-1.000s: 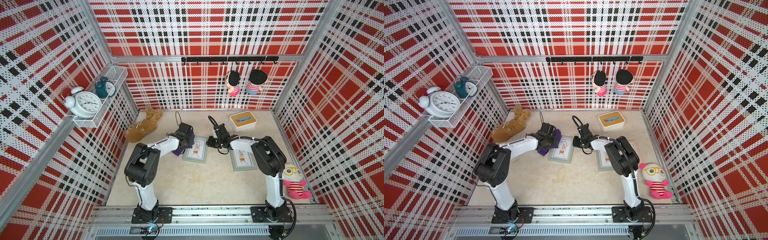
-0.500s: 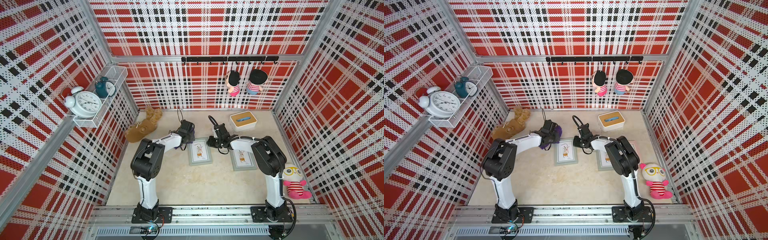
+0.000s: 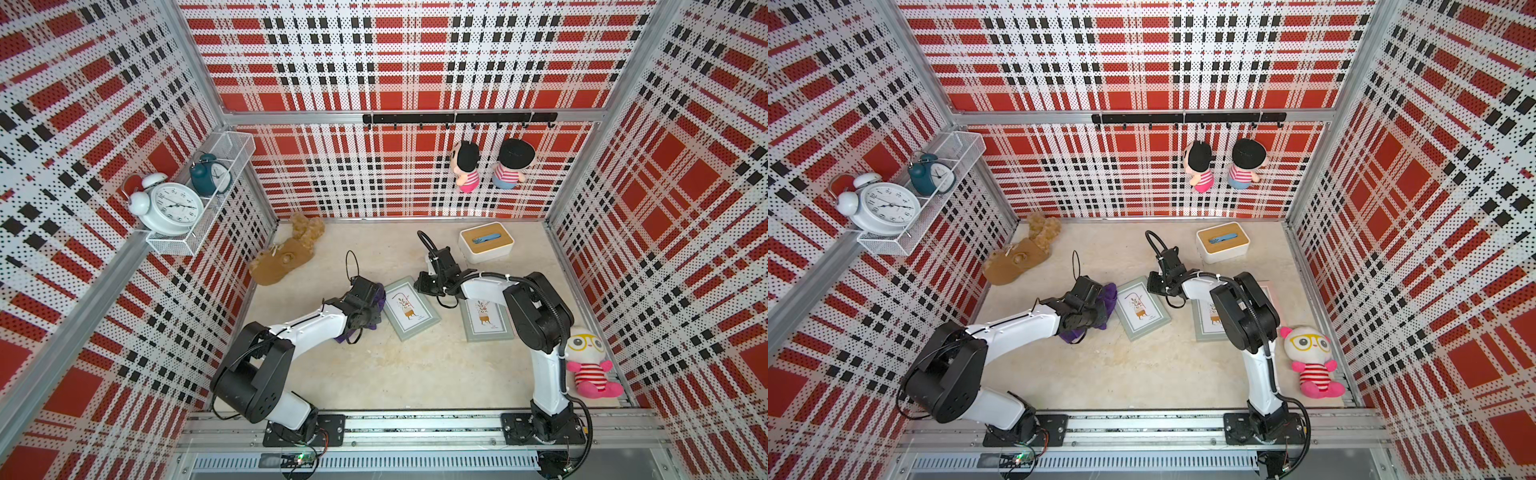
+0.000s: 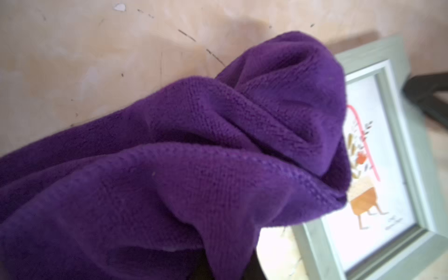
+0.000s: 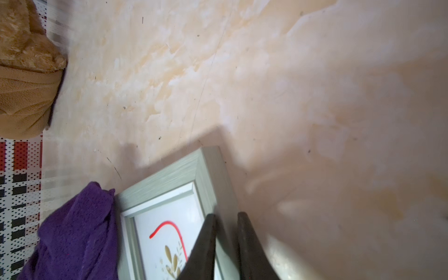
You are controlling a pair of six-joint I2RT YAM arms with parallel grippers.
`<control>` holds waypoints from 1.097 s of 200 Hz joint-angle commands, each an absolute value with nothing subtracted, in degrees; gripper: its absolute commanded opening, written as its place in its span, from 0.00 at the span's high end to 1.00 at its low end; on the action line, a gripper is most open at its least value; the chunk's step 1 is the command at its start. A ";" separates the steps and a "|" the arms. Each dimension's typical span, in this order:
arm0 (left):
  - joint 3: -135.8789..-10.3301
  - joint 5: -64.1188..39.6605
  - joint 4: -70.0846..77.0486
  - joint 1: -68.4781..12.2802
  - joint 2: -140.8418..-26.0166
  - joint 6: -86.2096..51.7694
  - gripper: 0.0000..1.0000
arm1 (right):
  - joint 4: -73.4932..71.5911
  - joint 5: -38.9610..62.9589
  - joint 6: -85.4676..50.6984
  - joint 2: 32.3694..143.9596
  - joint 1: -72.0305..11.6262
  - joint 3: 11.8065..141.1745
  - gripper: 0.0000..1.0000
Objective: Wipe the picture frame with a cloth
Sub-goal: Wipe the dirt from the picture frame.
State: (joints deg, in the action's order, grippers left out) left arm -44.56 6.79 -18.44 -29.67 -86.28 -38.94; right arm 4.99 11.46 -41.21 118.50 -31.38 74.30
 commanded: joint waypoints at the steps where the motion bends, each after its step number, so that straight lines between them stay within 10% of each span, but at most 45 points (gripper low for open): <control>1: -43.68 1.99 -10.69 -30.59 -85.20 -45.11 1.00 | 13.77 10.69 -40.56 117.89 -31.05 70.93 0.76; 48: -40.52 -1.23 2.76 -28.45 -89.06 -51.53 1.00 | 11.24 17.31 -41.64 111.51 -30.74 65.54 0.56; 219: -58.02 12.65 -17.62 -31.14 -87.45 -38.06 1.00 | 11.18 13.79 -41.98 109.92 -29.97 64.89 0.64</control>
State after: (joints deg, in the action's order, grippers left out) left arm -54.04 7.75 -11.44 -27.38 -88.58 -41.30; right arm 10.22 15.62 -42.87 108.09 -30.39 64.14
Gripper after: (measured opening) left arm 0.096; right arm 0.371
